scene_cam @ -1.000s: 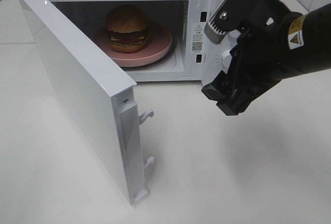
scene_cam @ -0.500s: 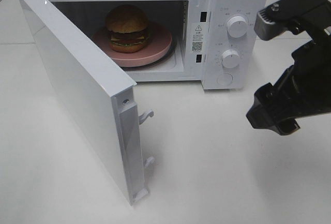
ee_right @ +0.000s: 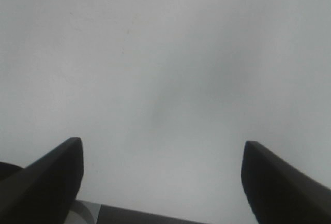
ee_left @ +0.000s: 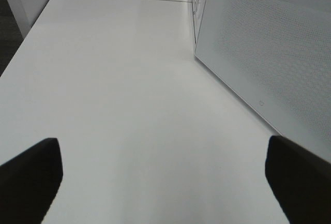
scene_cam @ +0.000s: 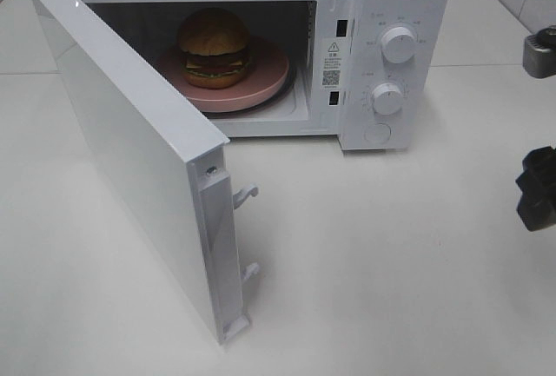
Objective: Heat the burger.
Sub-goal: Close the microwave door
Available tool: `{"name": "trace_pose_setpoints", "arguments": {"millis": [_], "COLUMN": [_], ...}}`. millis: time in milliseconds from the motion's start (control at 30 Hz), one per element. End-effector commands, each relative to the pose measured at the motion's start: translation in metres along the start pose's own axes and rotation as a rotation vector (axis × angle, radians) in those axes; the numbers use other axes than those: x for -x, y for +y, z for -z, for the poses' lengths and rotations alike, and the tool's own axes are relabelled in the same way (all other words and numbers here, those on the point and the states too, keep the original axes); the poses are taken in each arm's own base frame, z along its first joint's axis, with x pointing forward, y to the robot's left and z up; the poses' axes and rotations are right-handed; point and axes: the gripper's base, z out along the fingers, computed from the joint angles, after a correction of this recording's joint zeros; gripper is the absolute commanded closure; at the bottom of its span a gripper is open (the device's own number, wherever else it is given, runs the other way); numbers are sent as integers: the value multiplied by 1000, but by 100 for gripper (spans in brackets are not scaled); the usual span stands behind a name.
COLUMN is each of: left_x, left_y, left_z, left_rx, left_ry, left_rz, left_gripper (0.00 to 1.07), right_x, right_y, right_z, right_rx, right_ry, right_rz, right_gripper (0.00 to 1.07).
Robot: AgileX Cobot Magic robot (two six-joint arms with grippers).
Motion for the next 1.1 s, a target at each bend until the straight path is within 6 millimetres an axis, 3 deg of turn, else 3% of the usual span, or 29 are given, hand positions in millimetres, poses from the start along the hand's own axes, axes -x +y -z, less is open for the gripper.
{"name": "trace_pose_setpoints", "arguments": {"millis": [33, 200, 567, 767, 1033, 1100], "left_x": [-1, -1, -1, -1, -1, -1], "left_y": [0, 0, 0, 0, 0, 0], "left_z": [2, 2, 2, 2, 2, 2], "left_rx": [-8, -8, -8, -8, -8, -8], "left_ry": [-15, -15, -15, -15, -15, -15], "left_rz": [-2, -2, -2, -2, -2, -2], "left_gripper": [6, 6, 6, 6, 6, 6], "right_x": [-9, -21, -53, -65, -114, -118], "right_y": [-4, -7, -13, -13, -16, -17], "right_z": [3, 14, 59, 70, 72, 72], "right_rx": [4, -2, 33, 54, 39, 34], "right_ry": [65, 89, -119, -162, -324, -346], "right_rz": [-46, -44, -88, -78, -90, -96], "right_gripper": [33, 33, 33, 33, 33, 33]}}
